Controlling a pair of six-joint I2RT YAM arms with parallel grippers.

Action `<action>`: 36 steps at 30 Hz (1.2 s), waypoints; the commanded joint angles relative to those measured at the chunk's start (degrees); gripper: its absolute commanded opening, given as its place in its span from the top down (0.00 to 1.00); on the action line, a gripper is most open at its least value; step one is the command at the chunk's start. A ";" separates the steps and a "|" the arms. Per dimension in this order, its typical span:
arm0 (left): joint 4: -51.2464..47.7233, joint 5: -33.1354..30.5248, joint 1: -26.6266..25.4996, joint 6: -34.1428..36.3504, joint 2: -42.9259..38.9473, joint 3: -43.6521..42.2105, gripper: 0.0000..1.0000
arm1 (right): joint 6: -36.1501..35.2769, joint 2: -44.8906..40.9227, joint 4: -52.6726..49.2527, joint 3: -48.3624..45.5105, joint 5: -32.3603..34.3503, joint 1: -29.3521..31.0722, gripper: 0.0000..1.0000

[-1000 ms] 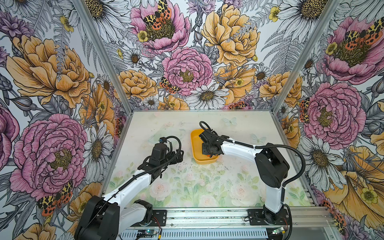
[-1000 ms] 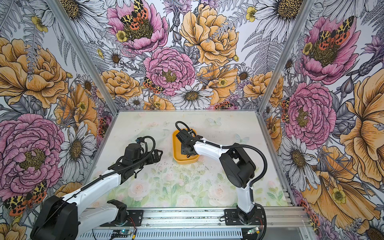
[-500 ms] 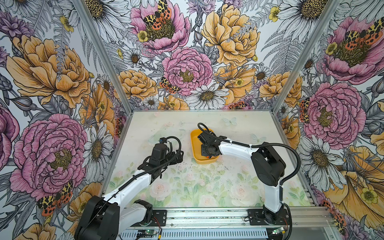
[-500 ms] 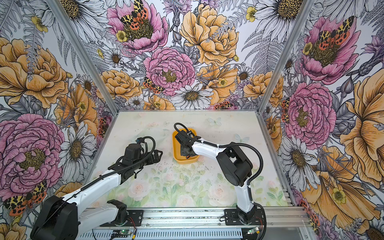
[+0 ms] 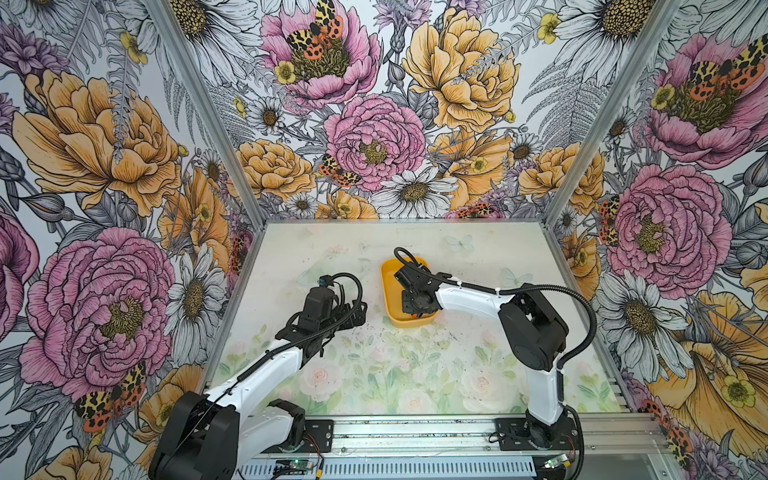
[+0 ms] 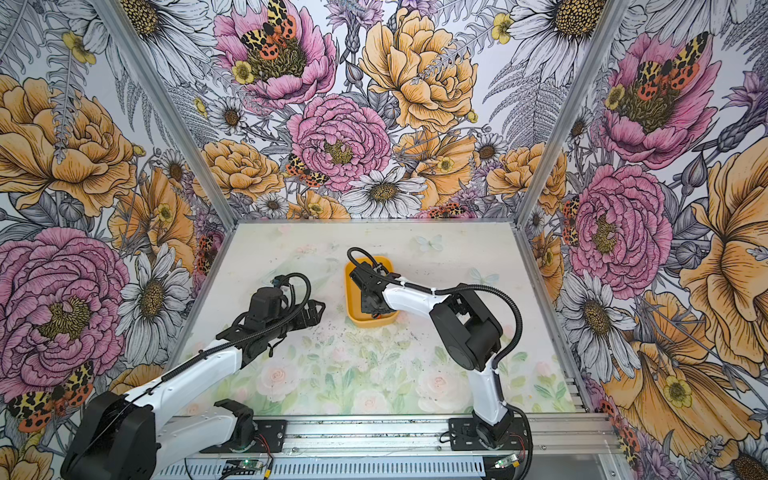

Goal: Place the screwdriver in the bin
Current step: 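Lower the screwdriver into the yellow bin with the right gripper, then open the right gripper and raise it away from the bin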

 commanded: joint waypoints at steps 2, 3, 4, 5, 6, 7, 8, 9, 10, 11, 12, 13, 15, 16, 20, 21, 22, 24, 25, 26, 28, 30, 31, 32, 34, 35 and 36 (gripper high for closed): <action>-0.18 0.57 -0.34 0.81 -0.62 1.30 0.01 | -1.36 -0.62 0.33 0.82 0.14 -0.16 0.70; -0.25 0.52 -0.32 0.95 -0.55 1.31 0.01 | -1.53 -0.91 0.34 0.76 0.17 -0.16 0.68; -0.25 0.58 -0.33 0.94 -0.58 1.32 0.01 | -1.79 -1.15 0.25 0.77 0.20 -0.08 0.65; -0.26 0.54 -0.30 0.96 -0.66 1.36 0.01 | -2.05 -1.50 0.01 0.77 0.20 -0.08 0.63; -0.34 0.44 -0.38 1.00 -0.73 1.39 0.01 | -2.32 -1.80 -0.14 0.76 0.23 -0.07 0.61; -0.40 0.45 -0.36 1.12 -0.81 1.41 0.01 | -2.74 -2.20 -0.33 0.76 0.29 -0.07 0.59; -0.50 0.48 -0.38 1.22 -0.99 1.48 0.01 | -3.22 -2.69 -0.68 0.77 0.52 -0.08 0.57; -0.58 0.44 -0.38 1.36 -1.22 1.64 0.01 | -3.76 -3.27 -1.00 0.69 0.88 -0.08 0.53; -0.76 0.37 -0.33 1.48 -1.40 1.80 0.01 | -4.29 -3.93 -1.27 0.63 1.12 -0.14 0.50; -0.82 0.21 -0.38 1.66 -1.64 2.04 0.01 | -4.88 -4.72 -1.53 0.52 1.36 -0.16 0.44; -1.04 0.04 -0.38 1.92 -1.85 2.23 0.01 | -5.57 -5.50 -1.76 0.43 1.55 -0.16 0.40; -1.28 -0.06 -0.26 2.19 -1.98 2.49 0.01 | -6.02 -6.13 -1.93 0.35 1.40 -0.16 0.38; -1.92 -0.48 -0.12 2.78 -2.10 3.10 0.01 | -7.30 -7.49 -2.03 0.14 0.74 -0.16 0.35; -2.13 -0.53 -0.01 3.09 -1.99 3.36 0.01 | -7.79 -8.06 -2.10 0.00 0.34 -0.16 0.34; -3.09 -0.34 0.25 3.96 -1.41 4.53 0.01 | -9.86 -11.08 -2.47 -0.42 -1.03 -0.16 0.30; -3.30 -0.30 0.35 4.14 -1.28 4.85 0.01 | -10.39 -12.04 -2.62 -0.70 -1.45 -0.16 0.30; -3.41 -0.36 0.33 4.47 -1.31 5.04 0.01 | -11.00 -12.94 -2.72 -0.92 -1.81 -0.18 0.30; -3.53 -0.66 0.33 5.23 -1.44 5.51 0.01 | -13.26 -15.17 -2.65 -1.54 -3.57 -0.33 0.30; -3.75 -1.04 0.34 5.51 -1.53 5.83 0.01 | -14.82 -16.22 -2.65 -1.76 -4.32 -0.34 0.30; -4.01 -1.46 0.35 6.02 -1.77 6.16 0.01 | -16.64 -17.46 -2.65 -2.09 -4.84 -0.40 0.30; -4.01 -2.38 0.33 7.38 -2.35 6.73 0.01 | -20.84 -19.93 -2.48 -3.29 -5.03 -0.42 0.30; -3.88 -3.50 0.32 8.81 -3.42 7.32 0.01 | -26.06 -22.55 -2.47 -4.97 -4.64 -0.73 0.30; -3.62 -3.82 0.40 9.54 -3.81 7.58 0.01 | -28.14 -23.62 -2.47 -5.98 -4.60 -0.98 0.30; -3.23 -4.33 0.43 10.51 -4.38 7.81 0.01 | -30.32 -24.71 -2.52 -7.08 -4.81 -1.48 0.30; -2.50 -5.20 0.49 12.57 -5.42 8.28 0.01 | -33.33 -26.75 -2.39 -9.29 -5.44 -2.86 0.29; -2.16 -5.92 0.62 13.60 -5.87 8.50 0.01 | -34.34 -27.81 -2.47 -10.48 -5.97 -3.79 0.29; -1.73 -6.81 0.71 14.86 -6.39 8.73 0.01 | -35.20 -28.79 -2.47 -11.52 -6.20 -4.76 0.29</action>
